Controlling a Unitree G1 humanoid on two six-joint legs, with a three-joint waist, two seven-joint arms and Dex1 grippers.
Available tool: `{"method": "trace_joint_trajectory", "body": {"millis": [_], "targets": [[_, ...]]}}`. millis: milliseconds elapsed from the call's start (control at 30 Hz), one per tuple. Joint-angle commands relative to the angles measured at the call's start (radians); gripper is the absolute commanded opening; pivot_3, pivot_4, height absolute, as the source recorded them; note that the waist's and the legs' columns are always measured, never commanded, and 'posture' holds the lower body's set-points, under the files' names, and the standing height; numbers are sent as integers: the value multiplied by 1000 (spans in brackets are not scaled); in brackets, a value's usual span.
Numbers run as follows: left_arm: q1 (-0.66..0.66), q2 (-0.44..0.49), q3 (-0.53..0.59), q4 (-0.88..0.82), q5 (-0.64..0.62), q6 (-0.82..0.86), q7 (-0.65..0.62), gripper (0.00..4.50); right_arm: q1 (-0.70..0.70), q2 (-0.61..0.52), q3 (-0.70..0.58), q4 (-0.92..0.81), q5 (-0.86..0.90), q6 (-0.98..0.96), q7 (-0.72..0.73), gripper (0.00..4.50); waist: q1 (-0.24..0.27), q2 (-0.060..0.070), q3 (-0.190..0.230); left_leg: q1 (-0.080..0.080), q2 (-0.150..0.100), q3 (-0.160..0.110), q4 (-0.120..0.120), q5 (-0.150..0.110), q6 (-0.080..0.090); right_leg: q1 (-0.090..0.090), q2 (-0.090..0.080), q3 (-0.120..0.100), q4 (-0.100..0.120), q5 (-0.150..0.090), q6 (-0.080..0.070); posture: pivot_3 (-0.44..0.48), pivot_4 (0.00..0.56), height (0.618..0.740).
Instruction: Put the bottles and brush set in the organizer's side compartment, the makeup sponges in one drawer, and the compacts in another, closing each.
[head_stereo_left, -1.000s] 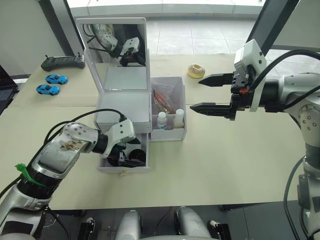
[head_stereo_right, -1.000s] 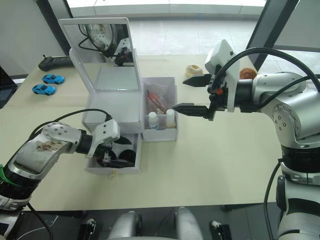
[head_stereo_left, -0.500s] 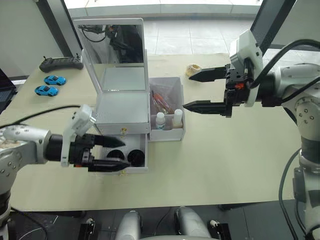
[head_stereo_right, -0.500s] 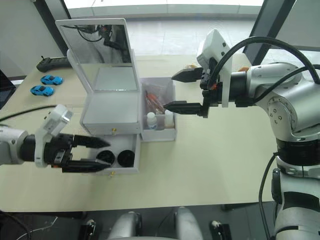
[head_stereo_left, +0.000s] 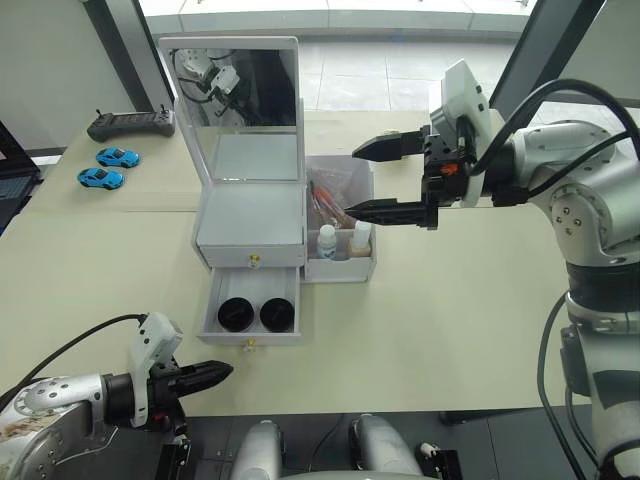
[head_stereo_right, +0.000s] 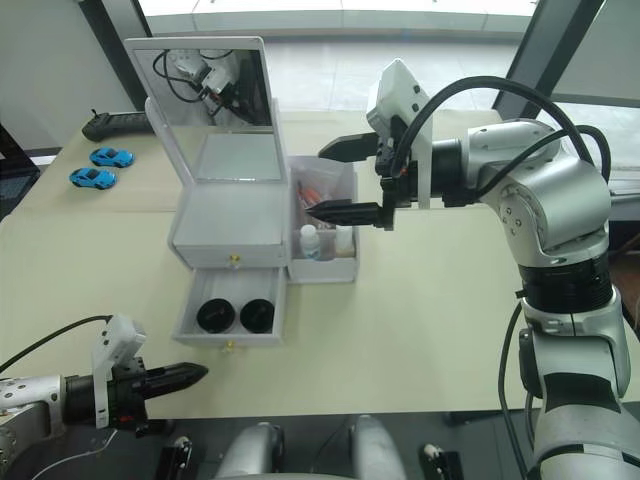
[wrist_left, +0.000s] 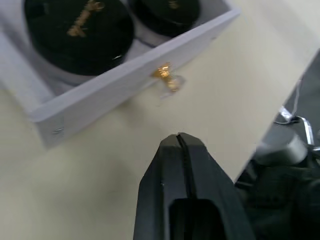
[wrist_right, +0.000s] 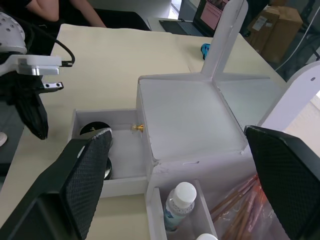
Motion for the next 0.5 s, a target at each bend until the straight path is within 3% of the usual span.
{"method": "trace_joint_trajectory", "body": {"millis": [33,133,233,500], "targets": [[-63,-38,-30,46,33,-81,42,14,-27,0,-26,-17,-3,-16,-3,4500,0,0,0,0,0,0,0,0,0,0,0,0,0,0,0,0,150,740],[-121,-64,-85,96,79,-127,71,14,-12,-10,-33,-43,2,-1,-14,4500,-1,0,0,0,0,0,0,0,0,0,0,-1,0,0,0,0,150,740],[-188,-94,-91,106,48,-121,95,14,-4,-31,-46,-61,10,18,-18,4500,0,0,0,-1,0,0,0,0,0,0,0,0,1,0,0,0,150,740],[-374,-84,-165,328,169,-270,87,14,9,-84,-75,-61,-5,15,-42,4500,-3,0,0,-1,0,-1,1,0,0,0,0,-1,0,0,0,0,150,740]]}}
